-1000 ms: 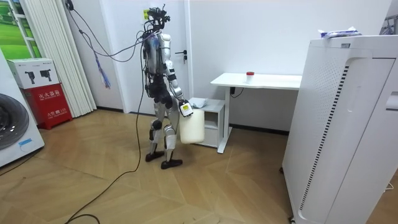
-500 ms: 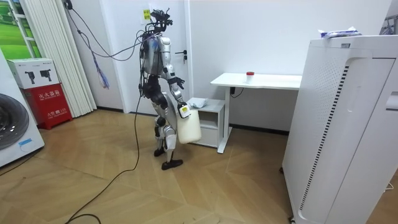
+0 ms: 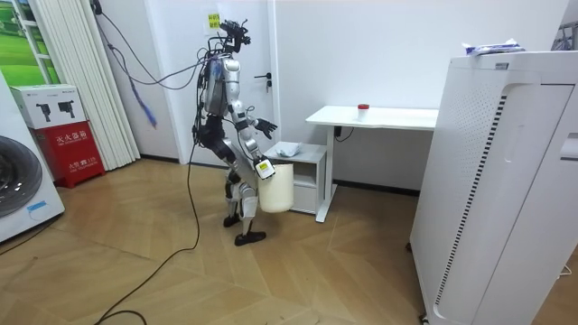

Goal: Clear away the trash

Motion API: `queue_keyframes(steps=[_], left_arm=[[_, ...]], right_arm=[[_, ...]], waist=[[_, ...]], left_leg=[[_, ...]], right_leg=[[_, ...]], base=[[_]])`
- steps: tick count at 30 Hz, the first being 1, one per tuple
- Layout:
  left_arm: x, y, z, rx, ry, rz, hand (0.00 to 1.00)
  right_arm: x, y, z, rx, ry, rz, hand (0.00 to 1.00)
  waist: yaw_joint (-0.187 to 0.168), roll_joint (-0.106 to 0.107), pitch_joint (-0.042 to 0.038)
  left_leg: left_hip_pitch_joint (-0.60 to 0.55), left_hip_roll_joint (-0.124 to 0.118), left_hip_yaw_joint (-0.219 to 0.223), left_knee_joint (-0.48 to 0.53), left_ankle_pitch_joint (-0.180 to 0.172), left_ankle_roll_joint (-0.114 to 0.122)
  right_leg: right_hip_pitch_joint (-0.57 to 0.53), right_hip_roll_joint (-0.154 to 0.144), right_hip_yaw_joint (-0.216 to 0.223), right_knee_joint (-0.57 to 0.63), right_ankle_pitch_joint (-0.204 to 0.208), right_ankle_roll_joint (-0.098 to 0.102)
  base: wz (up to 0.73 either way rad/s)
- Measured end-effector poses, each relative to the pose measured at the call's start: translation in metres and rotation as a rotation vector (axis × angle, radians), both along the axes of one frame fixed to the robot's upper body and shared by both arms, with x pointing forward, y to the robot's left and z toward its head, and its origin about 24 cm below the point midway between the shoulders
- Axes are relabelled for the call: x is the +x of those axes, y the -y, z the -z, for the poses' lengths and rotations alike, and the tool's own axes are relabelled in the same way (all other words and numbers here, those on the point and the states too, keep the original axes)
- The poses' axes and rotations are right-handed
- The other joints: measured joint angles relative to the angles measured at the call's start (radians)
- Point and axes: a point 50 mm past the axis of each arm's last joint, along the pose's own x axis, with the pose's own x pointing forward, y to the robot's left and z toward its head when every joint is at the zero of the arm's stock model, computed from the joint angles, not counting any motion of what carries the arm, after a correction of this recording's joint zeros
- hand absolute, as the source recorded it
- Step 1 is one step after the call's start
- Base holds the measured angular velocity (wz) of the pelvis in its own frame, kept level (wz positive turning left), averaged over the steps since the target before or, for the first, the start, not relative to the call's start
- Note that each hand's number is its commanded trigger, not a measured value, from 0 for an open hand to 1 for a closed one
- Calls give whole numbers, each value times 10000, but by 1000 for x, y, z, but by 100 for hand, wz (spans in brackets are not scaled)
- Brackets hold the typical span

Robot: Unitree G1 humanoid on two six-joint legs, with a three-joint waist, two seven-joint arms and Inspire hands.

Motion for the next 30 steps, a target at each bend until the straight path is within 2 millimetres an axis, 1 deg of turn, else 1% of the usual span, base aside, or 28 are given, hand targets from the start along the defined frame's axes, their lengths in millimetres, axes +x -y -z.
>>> queue_keyframes(steps=[1, 3, 5, 10, 13, 14, 16, 17, 19, 21, 24, 26, 27, 30], left_arm=[[1, 0, -2, 25, 66, -26, 0], [11, 1, -12, 96, 463, -106, 0], [16, 3, -18, 236, 662, -57, 0], [20, 9, -21, 457, 720, 277, 0], [27, 11, -29, 508, 969, 350, 0], [31, 10, -34, 597, 1127, 347, 0], [38, 11, -44, 718, 1453, 315, 0], [41, 12, -48, 768, 1602, 336, 0], [43, 14, -51, 817, 1671, 434, 0], [44, 16, -52, 985, 1680, 638, 0], [44, 15, -53, 1298, 1675, 758, 0], [44, 14, -53, 1347, 1686, 765, 0], [44, 13, -54, 1387, 1717, 734, 0], [46, 13, -57, 1488, 1861, 637, 0]], right_arm=[[1, -1, -1, -31, 76, 15, 100], [8, -2, -5, -113, 440, 15, 100], [11, -4, -7, -139, 620, -64, 100], [14, -9, -9, -127, 831, -254, 100], [16, -10, -11, -58, 1029, -217, 100], [19, -12, -13, -51, 1171, -260, 100], [23, -14, -16, 79, 1400, -211, 100], [24, -15, -17, 198, 1489, -144, 100], [25, -15, -17, 314, 1549, -39, 100], [23, -14, -17, 488, 1513, 216, 100], [23, -15, -16, 617, 1488, 236, 100], [22, -15, -16, 656, 1466, 257, 100], [22, -15, -16, 694, 1447, 235, 100], [22, -13, -16, 707, 1444, 209, 100]], waist=[[-16, -5, 5], [-60, -4, 19], [-109, 1, 22], [-257, 20, 36], [-363, 50, 71], [-456, 53, 96], [-451, 60, 112], [-456, 95, 137], [-519, 95, 145], [-613, 91, 148], [-746, 81, 153], [-759, 82, 153], [-759, 83, 153], [-771, 77, 157]], left_leg=[[-86, 7, -3, 89, -24, -1], [-558, 146, -8, 386, -71, -13], [-803, 155, -9, 536, -90, -21], [-1015, 317, 25, 674, -196, -77], [-1289, 319, 19, 749, -197, -79], [-1458, 333, 7, 901, -230, -76], [-1767, 426, 8, 1190, -373, -86], [-1929, 543, 7, 1382, -488, -93], [-2055, 565, 7, 1555, -610, -107], [-2176, 563, 6, 1821, -783, -118], [-2275, 589, -4, 2079, -924, -155], [-2283, 622, -13, 2221, -979, -186], [-2306, 677, -23, 2270, -1035, -203], [-2436, 697, -60, 2424, -1070, -211]], right_leg=[[-93, 10, -5, 73, -20, -30], [-578, 33, -4, 381, -68, -101], [-831, 66, 12, 507, -85, -130], [-1066, 215, 143, 557, -84, -148], [-1326, 230, 128, 596, -85, -155], [-1492, 237, 128, 694, -97, -173], [-1783, 289, 137, 889, -143, -218], [-1903, 365, 149, 986, -184, -227], [-2066, 366, 200, 1228, -317, -218], [-2243, 345, 274, 1598, -552, -194], [-2388, 330, 304, 1946, -744, -224], [-2407, 343, 303, 2055, -803, -253], [-2422, 364, 281, 2122, -843, -279], [-2546, 367, 276, 2290, -903, -298]], base=[[-7], [-2], [-4], [-9], [0], [-4], [-13], [-16], [-6], [0], [0], [-2], [-5], [0]])
